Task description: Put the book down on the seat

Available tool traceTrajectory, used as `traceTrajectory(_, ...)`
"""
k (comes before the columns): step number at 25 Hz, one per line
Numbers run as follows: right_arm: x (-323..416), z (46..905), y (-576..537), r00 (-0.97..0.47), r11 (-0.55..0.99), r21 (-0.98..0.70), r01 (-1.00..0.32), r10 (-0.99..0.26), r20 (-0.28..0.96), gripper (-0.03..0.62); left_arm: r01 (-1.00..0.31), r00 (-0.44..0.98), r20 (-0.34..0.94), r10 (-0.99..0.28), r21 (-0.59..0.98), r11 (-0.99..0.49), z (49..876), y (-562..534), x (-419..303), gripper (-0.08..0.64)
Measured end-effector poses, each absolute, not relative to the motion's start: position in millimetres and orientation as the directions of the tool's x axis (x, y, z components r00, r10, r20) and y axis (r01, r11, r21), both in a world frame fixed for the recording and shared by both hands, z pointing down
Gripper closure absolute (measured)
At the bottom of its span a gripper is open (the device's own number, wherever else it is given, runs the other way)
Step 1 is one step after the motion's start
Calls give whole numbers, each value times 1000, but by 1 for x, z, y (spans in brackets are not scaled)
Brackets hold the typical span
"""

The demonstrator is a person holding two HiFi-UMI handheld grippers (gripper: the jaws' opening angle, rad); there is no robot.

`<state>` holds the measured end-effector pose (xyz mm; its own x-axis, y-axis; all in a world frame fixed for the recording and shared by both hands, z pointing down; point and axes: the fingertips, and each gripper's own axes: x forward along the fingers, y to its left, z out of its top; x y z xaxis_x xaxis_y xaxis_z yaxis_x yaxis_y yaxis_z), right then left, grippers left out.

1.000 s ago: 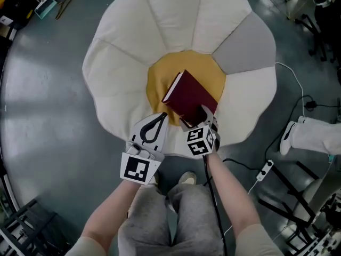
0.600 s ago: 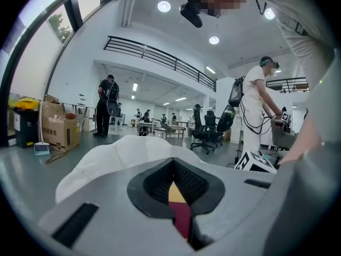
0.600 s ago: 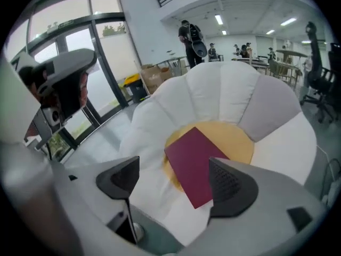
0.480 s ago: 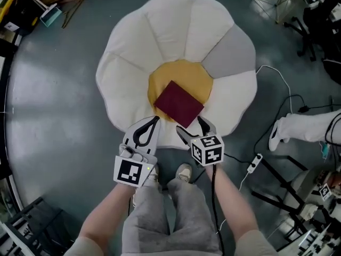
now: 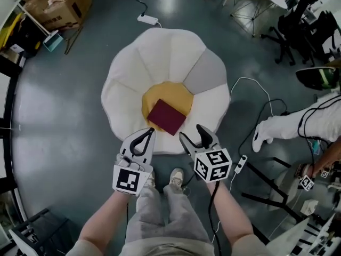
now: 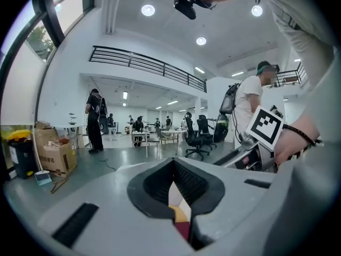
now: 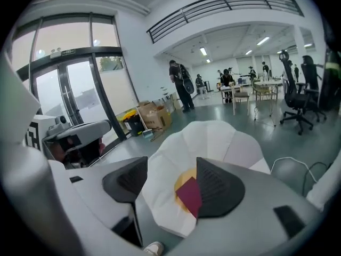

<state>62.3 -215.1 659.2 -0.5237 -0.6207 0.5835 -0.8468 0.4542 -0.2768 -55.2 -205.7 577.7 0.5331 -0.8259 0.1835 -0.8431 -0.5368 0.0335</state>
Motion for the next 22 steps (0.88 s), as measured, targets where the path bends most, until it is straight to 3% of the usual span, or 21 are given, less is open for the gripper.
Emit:
traceTrajectory(9,77,455,-183,-543,509,-200,-837,-728,418,378,-833,553,137,-822,50,-552,425,-172,-49,555)
traceTrajectory(13,87,390,-169,-554,507,-223,-832,-754,354,452,-803,593,102,-799,2,-596,373,-156,-36,555)
traceTrajectory(22,108,246,-124,-598,574,-170,-801,-780,184,468,-771,637,93,-765,99,-629,274,-114,-37,555)
